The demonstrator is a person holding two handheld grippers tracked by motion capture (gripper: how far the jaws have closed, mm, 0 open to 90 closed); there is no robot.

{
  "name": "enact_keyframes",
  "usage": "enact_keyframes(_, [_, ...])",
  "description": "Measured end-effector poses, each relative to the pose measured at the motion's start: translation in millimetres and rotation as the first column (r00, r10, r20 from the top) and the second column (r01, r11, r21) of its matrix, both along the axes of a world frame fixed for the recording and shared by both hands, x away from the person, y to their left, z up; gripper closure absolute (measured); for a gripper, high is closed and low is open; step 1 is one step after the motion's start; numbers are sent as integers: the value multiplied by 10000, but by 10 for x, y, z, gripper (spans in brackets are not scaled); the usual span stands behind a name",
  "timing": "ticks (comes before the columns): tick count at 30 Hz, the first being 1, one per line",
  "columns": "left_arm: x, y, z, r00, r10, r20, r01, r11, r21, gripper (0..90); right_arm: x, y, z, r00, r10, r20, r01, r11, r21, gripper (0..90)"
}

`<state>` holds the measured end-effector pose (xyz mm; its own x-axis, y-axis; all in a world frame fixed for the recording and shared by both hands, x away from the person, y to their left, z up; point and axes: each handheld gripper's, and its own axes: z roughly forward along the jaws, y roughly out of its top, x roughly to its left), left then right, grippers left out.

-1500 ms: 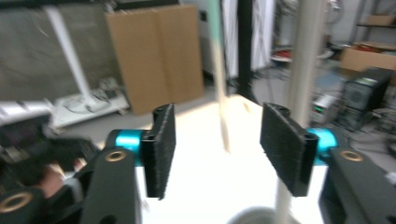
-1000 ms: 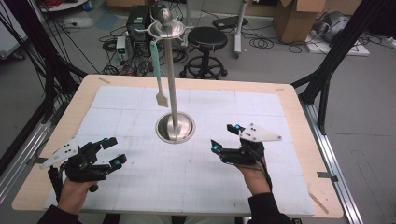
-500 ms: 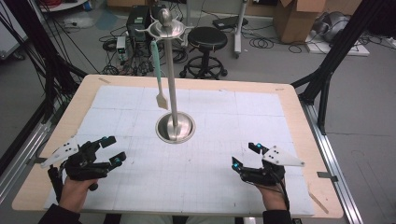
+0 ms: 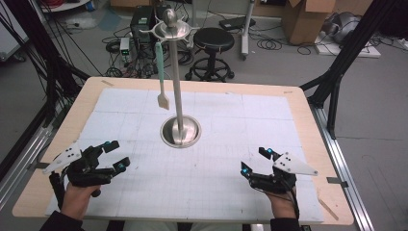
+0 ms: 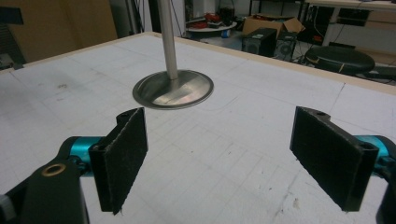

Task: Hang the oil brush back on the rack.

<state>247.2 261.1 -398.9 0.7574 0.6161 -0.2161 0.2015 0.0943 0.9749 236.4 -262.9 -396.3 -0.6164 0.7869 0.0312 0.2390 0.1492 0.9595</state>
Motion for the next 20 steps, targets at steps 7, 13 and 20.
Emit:
enact_keyframes(7, [5,0,-4,10000,14,-22,-14,10000,-20,186,7,-3,-6,10000,-1,-31,1,10000,4,177])
enact_keyframes(13, [4,-5,-8,10000,29,-34,-29,10000,25,186,3,-10,-5,10000,-17,-43,18,10000,41,177])
enact_keyframes(20, [5,-7,-13,10000,17,-55,-17,10000,86,186,6,-17,-7,10000,-58,-32,58,10000,30,177])
